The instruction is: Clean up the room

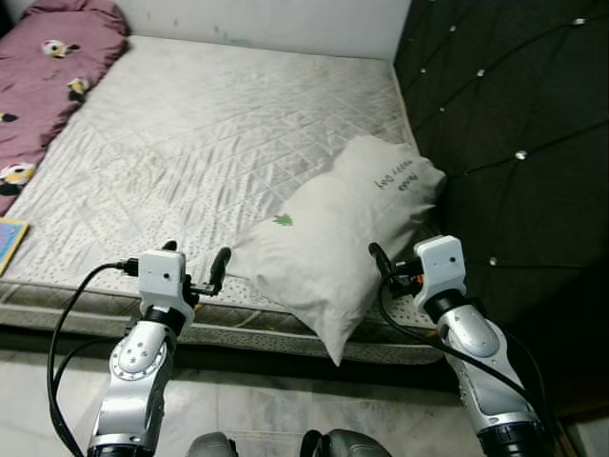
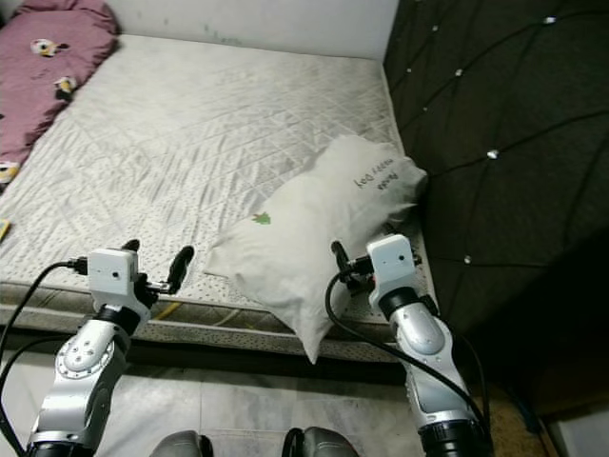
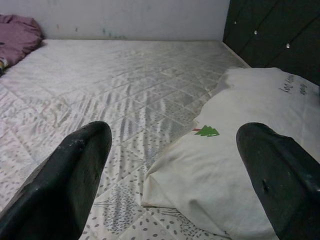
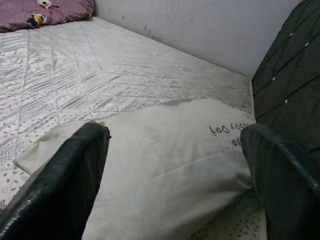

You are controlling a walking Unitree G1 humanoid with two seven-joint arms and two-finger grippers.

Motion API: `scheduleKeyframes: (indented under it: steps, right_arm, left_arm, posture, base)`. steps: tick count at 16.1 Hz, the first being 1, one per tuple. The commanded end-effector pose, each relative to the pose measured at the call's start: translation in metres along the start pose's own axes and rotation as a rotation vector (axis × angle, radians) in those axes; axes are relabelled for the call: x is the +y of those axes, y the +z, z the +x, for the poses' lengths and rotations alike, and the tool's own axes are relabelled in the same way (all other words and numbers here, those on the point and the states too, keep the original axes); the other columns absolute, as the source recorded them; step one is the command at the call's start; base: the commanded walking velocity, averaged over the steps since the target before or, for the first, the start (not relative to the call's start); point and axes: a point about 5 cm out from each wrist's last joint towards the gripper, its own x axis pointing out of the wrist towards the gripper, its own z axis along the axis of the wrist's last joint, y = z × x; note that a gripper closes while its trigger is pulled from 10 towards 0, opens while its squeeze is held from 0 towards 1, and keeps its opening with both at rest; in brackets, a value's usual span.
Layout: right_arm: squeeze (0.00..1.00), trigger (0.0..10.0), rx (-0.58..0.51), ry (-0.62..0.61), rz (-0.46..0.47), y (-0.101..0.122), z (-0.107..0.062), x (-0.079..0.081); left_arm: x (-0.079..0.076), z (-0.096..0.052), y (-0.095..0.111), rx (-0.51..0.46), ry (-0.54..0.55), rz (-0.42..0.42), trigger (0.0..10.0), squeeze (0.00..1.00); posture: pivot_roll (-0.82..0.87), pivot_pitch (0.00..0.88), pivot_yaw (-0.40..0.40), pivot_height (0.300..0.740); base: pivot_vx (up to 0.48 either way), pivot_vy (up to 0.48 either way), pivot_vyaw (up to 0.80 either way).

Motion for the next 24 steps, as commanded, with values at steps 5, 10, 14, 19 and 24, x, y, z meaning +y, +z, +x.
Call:
scheduleKeyframes:
  steps: [5,10,14,19,24]
  right_arm:
    - [0.0,10.0,-0.002,-0.089,0.021,0.001,0.005,-0.009]
    - [0.0,10.0,-0.008,-0.148,0.033,0.002,0.005,-0.016]
    - [0.0,10.0,-0.02,-0.195,0.013,0.004,0.006,-0.021]
    - [0.0,10.0,0.028,-0.228,0.003,-0.003,0.003,-0.029]
    - [0.0,10.0,0.023,-0.255,-0.001,0.0,0.005,-0.035]
  left_arm:
    - [0.001,0.0,0.002,-0.011,-0.008,0.002,10.0,0.0]
    - [0.0,0.0,0.001,-0.01,-0.009,-0.001,10.0,0.0]
    - [0.0,-0.001,0.001,-0.011,-0.015,-0.004,10.0,0.0]
    - [0.0,0.0,0.001,-0.012,-0.017,-0.004,10.0,0.0]
    - [0.0,0.001,0.002,-0.014,-0.017,-0.005,10.0,0.0]
  posture:
    - [-0.02,0.047,-0.07,0.74]
    - [-0.02,0.052,-0.069,0.74]
    - [-0.03,0.056,-0.068,0.74]
    - [-0.02,0.058,-0.066,0.74]
    - [-0.03,0.062,-0.067,0.74]
  base:
    - [0.0,0.0,0.0]
    - [0.0,0.0,0.0]
    - [0.067,0.0,0.0]
    - [0.267,0.0,0.0]
    - [0.269,0.0,0.0]
